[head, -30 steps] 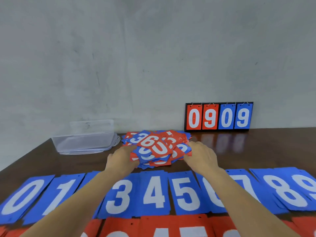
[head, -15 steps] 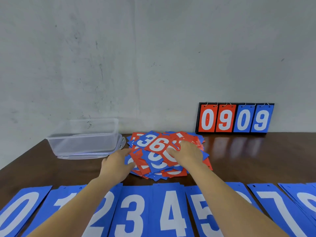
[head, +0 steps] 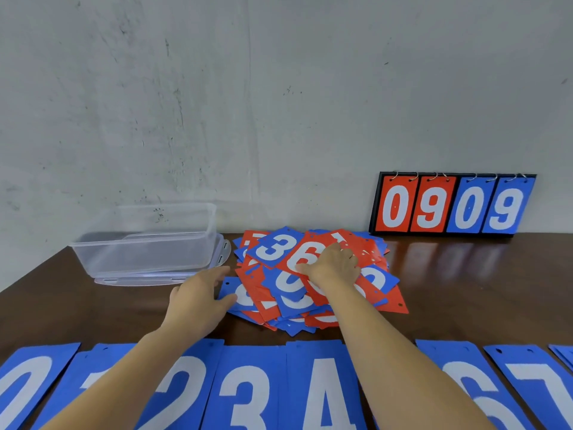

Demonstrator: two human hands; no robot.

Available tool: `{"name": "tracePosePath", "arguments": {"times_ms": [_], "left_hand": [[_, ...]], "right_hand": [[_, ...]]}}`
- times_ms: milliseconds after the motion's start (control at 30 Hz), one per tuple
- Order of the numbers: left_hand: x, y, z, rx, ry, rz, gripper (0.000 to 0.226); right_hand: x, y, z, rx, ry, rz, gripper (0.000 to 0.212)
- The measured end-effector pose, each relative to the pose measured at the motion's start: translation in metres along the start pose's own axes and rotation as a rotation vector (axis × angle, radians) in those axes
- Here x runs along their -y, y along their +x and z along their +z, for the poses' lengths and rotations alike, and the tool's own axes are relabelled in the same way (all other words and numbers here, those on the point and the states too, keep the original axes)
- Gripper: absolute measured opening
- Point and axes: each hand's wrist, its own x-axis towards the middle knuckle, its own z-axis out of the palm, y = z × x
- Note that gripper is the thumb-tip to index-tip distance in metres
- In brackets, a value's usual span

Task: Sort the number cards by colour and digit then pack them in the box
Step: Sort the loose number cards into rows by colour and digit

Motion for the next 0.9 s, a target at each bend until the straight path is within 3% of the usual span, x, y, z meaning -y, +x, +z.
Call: {"name": "tracePosePath", "arguments": {"times_ms": [133,233,667,900], "left_hand": [[-0.007,-0.001,-0.002,0.009,0.015,0.009,0.059],[-0.020,-0.002,-0.006,0.008,-0.026,0.044,0.057],[-0.070,-0.014,-0.008,0.053,-0.145,0.153,0.056],[-0.116,-0.018,0.020,0.196,-0.336,0.020,0.070]], "right_hand": [[-0.014,0.009,-0.010,-0.021,0.331,0.033,0.043],[-0.029,0.007,-0.024,-0.033,0.485,0.039,0.024],[-0.053,-0.018,-0.073,-0.092,0.731,0.189,0.031],[-0.057,-0.026,-0.062,-0.006,0.969,0.265,0.035]]}}
